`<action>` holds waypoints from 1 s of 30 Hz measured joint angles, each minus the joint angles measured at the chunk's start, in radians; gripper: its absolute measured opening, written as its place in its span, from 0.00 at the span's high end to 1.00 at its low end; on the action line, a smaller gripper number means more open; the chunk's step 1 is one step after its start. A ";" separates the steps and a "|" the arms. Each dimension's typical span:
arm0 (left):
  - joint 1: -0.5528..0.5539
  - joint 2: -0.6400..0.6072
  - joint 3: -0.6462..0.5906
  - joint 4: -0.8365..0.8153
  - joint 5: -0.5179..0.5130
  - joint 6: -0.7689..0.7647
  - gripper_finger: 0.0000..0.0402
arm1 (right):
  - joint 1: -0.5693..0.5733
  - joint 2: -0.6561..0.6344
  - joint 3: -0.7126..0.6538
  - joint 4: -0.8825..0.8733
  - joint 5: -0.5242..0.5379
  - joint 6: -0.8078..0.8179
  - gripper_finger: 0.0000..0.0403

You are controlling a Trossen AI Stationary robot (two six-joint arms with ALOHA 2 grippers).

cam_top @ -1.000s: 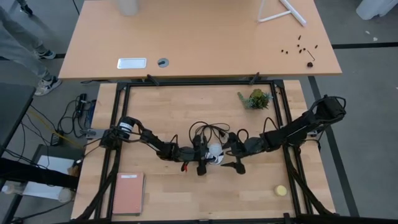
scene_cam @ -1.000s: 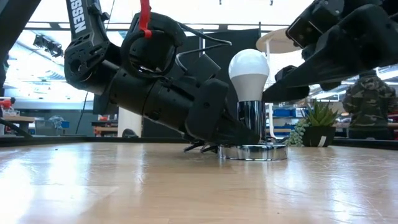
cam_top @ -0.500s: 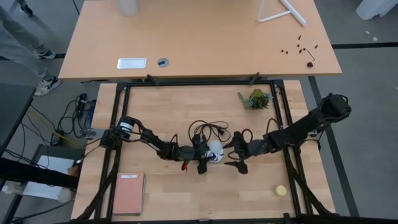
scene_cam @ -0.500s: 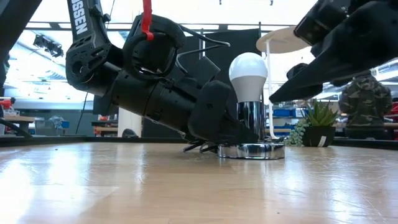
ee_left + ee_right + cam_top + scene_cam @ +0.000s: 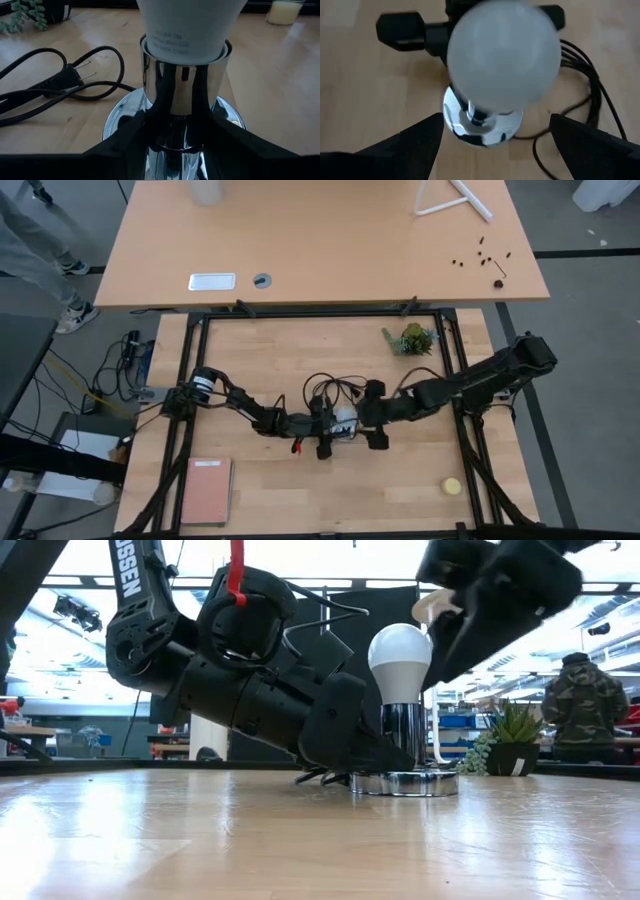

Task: Screw lightbulb
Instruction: Insert the lightbulb into the lamp

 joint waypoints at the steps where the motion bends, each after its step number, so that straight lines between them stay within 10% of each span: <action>1: 0.000 0.000 0.000 0.001 0.003 0.001 0.51 | -0.016 0.015 0.024 -0.018 -0.031 -0.008 0.08; 30: -0.001 0.000 0.001 0.002 0.003 -0.012 0.51 | -0.105 0.482 0.664 -0.605 -0.199 -0.283 0.12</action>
